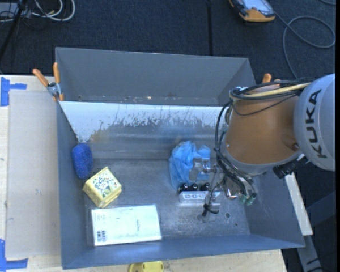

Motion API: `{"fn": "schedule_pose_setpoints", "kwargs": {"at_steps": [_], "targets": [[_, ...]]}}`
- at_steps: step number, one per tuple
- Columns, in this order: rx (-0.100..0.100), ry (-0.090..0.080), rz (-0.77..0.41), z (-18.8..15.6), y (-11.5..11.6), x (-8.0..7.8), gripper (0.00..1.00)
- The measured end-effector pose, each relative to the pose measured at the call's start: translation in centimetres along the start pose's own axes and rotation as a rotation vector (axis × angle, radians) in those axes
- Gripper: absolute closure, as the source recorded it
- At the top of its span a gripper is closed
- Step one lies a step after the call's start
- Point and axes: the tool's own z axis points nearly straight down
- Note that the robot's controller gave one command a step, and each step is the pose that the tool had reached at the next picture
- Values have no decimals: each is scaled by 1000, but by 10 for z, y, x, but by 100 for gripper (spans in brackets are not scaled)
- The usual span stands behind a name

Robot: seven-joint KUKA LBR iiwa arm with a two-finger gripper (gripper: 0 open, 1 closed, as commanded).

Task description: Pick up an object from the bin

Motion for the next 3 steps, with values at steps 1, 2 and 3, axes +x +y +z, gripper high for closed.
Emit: {"fn": "schedule_pose_setpoints", "kwargs": {"at_steps": [1,2,3], "targets": [[0,-8,1,-4,0,-2,0],[-1,-13,80,67,-30,-26,0],[0,-10,-69,141,-59,-57,0]]}}
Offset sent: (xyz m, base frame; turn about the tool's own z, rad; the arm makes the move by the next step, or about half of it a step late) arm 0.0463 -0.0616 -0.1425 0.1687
